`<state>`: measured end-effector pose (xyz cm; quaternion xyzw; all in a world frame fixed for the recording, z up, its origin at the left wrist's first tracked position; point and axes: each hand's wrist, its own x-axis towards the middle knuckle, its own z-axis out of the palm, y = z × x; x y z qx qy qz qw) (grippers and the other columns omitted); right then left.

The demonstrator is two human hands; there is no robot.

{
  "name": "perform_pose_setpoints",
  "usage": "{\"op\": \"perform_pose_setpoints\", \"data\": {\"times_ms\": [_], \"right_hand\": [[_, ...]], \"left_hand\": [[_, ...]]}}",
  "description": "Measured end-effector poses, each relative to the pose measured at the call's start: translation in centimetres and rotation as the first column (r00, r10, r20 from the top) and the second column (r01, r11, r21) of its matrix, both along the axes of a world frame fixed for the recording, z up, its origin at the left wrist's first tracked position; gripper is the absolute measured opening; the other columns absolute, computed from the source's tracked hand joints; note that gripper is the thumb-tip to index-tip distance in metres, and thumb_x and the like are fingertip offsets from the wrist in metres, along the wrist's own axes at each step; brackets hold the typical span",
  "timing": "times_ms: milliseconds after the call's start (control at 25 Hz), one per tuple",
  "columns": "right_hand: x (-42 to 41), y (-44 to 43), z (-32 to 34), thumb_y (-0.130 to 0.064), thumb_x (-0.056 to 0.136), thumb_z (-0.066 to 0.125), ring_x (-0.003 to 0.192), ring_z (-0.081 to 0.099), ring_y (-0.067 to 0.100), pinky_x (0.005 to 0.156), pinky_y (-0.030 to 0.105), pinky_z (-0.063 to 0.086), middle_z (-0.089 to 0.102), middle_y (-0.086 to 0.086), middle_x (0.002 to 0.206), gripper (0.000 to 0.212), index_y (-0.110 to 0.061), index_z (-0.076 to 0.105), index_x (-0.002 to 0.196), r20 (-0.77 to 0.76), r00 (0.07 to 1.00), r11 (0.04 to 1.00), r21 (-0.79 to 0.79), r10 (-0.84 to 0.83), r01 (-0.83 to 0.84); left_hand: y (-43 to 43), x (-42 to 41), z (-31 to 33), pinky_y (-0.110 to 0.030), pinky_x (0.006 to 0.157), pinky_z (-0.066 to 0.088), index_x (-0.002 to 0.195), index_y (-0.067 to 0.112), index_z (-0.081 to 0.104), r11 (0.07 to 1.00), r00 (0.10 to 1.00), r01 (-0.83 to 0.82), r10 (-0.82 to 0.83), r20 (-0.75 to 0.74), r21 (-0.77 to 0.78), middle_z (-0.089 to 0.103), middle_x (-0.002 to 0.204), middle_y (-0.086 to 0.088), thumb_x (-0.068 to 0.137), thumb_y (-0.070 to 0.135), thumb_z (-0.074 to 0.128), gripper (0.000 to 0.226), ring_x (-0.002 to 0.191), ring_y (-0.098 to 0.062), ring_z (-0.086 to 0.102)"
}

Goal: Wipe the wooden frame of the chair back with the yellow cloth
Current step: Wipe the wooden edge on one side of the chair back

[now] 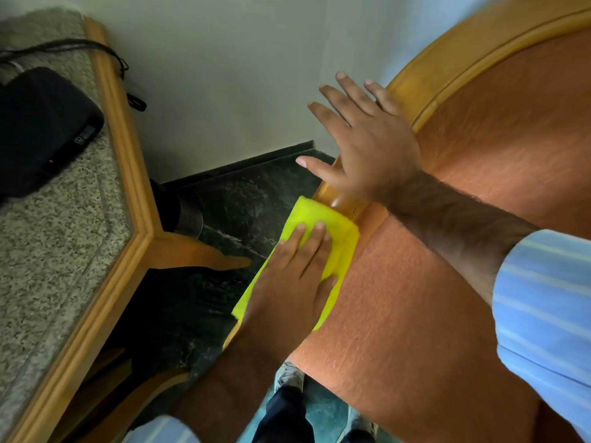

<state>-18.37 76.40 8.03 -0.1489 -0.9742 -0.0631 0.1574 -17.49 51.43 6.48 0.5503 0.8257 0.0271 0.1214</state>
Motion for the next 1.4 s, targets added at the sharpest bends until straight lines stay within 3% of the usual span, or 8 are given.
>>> {"op": "perform_pose_setpoints", "data": {"times_ms": [120, 320, 600, 720, 920, 1080, 1200, 1400], "right_hand": [[-0.1, 0.1, 0.1, -0.079, 0.097, 0.03, 0.157, 0.033, 0.027, 0.126, 0.051, 0.028, 0.049, 0.007, 0.16, 0.083, -0.017, 0.05, 0.149, -0.005, 1.0, 1.0, 0.005, -0.004, 0.004], [0.1, 0.2, 0.8, -0.079, 0.098, 0.029, 0.159, 0.027, 0.028, 0.128, 0.053, 0.025, 0.043, 0.01, 0.164, 0.085, -0.016, 0.043, 0.153, 0.035, 0.999, 1.0, -0.02, 0.001, -0.001], [-0.1, 0.1, 0.3, -0.079, 0.097, 0.031, 0.158, 0.031, 0.027, 0.126, 0.053, 0.027, 0.047, 0.009, 0.162, 0.085, -0.016, 0.048, 0.151, -0.012, 1.0, 1.0, -0.013, 0.008, -0.008], [-0.1, 0.2, 0.3, -0.08, 0.097, 0.03, 0.158, 0.03, 0.028, 0.127, 0.053, 0.027, 0.046, 0.01, 0.162, 0.086, -0.016, 0.045, 0.152, 0.014, 1.0, 1.0, -0.005, 0.002, -0.002], [-0.2, 0.4, 0.7, -0.08, 0.097, 0.028, 0.16, 0.024, 0.028, 0.129, 0.053, 0.023, 0.04, 0.011, 0.166, 0.088, -0.016, 0.039, 0.155, 0.053, 0.999, 1.0, -0.028, -0.01, 0.012], [-0.3, 0.4, 0.4, -0.08, 0.096, 0.029, 0.159, 0.027, 0.028, 0.127, 0.054, 0.025, 0.042, 0.011, 0.165, 0.087, -0.016, 0.041, 0.154, 0.024, 1.0, 1.0, -0.027, -0.004, 0.005], [-0.3, 0.2, 0.2, -0.08, 0.097, 0.03, 0.158, 0.029, 0.027, 0.127, 0.053, 0.027, 0.045, 0.01, 0.163, 0.086, -0.016, 0.044, 0.153, 0.01, 1.0, 1.0, -0.013, 0.005, -0.005], [-0.2, 0.2, 0.7, -0.08, 0.096, 0.031, 0.159, 0.028, 0.029, 0.127, 0.053, 0.026, 0.042, 0.011, 0.165, 0.087, -0.015, 0.042, 0.154, 0.041, 0.999, 1.0, -0.019, 0.003, -0.002]], "left_hand": [[-0.2, -0.4, -0.6, -0.046, 0.124, 0.034, 0.159, 0.01, 0.031, 1.0, 1.0, 0.015, -0.015, -0.009, 0.006, 0.027, 0.169, -0.007, 0.108, 0.042, 0.039, 0.06, 0.157, -0.028, 0.025], [-11.1, 1.7, -0.2, -0.046, 0.115, 0.043, 0.153, 0.009, 0.043, 0.991, 0.985, 0.111, -0.12, -0.122, -0.076, 0.032, 0.164, -0.009, 0.103, 0.048, 0.044, 0.064, 0.15, -0.031, 0.04], [0.6, -0.2, -0.7, -0.049, 0.122, 0.036, 0.156, 0.007, 0.037, 0.996, 0.999, -0.049, 0.048, 0.018, 0.068, 0.032, 0.166, -0.011, 0.105, 0.047, 0.047, 0.065, 0.156, -0.031, 0.027], [-2.3, -0.8, -0.9, -0.048, 0.12, 0.04, 0.154, 0.005, 0.042, 0.995, 1.0, 0.024, -0.026, 0.016, 0.098, 0.038, 0.164, -0.011, 0.104, 0.045, 0.051, 0.064, 0.153, -0.031, 0.033], [-12.1, 0.2, 0.7, -0.043, 0.115, 0.044, 0.153, 0.01, 0.044, 0.992, 0.992, 0.117, -0.119, -0.038, -0.041, 0.04, 0.164, -0.006, 0.106, 0.054, 0.038, 0.065, 0.154, -0.026, 0.032], [-4.3, -1.2, 0.5, -0.044, 0.112, 0.05, 0.142, 0.007, 0.058, 0.993, 0.996, 0.08, -0.075, -0.056, 0.084, 0.054, 0.154, -0.011, 0.103, 0.049, 0.05, 0.058, 0.146, -0.03, 0.046], [0.9, -1.7, 0.6, -0.044, 0.121, 0.04, 0.149, 0.007, 0.049, 0.993, 1.0, -0.013, 0.009, 0.03, 0.116, 0.042, 0.162, -0.01, 0.103, 0.049, 0.051, 0.062, 0.152, -0.029, 0.036], [-6.9, -0.3, 0.7, -0.045, 0.112, 0.049, 0.147, 0.008, 0.054, 0.996, 0.993, 0.093, -0.094, -0.073, -0.016, 0.048, 0.158, -0.01, 0.104, 0.049, 0.043, 0.061, 0.148, -0.03, 0.043]]}}
